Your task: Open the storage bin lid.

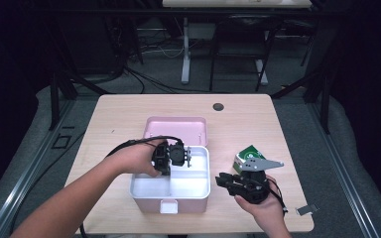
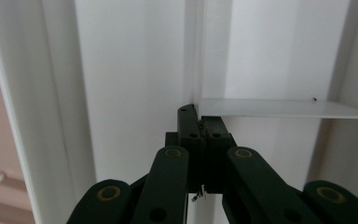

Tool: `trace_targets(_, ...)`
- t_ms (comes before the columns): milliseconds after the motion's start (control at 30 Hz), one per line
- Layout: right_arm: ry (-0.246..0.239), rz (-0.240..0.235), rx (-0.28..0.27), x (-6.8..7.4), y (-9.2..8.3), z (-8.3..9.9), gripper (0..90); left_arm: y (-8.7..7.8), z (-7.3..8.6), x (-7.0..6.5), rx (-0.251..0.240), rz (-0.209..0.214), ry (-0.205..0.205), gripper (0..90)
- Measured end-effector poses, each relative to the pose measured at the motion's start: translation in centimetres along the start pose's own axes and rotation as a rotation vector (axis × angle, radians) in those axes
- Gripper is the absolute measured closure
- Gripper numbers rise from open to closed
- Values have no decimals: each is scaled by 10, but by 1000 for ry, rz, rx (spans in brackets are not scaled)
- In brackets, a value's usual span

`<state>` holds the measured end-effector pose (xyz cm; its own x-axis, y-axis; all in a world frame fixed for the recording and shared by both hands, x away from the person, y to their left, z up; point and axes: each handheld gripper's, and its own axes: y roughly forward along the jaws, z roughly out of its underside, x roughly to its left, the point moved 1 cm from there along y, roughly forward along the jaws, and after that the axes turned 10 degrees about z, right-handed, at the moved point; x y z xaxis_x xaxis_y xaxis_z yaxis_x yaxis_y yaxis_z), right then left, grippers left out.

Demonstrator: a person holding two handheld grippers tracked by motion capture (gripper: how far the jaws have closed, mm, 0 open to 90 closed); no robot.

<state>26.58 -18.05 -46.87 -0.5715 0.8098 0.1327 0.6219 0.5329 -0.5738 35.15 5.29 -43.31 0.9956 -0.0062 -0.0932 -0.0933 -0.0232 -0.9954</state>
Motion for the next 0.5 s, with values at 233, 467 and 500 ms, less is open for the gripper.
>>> trace_targets(233,-1,3,15,0,1,0,754,-20,10,1,-60,-16,-74,892)
trace_targets(467,1,7,4,0,3,1,755,-26,30,8,-78,5,-189,891)
trace_targets(500,2,9,6,0,3,1,754,-26,34,10,-78,12,-214,892)
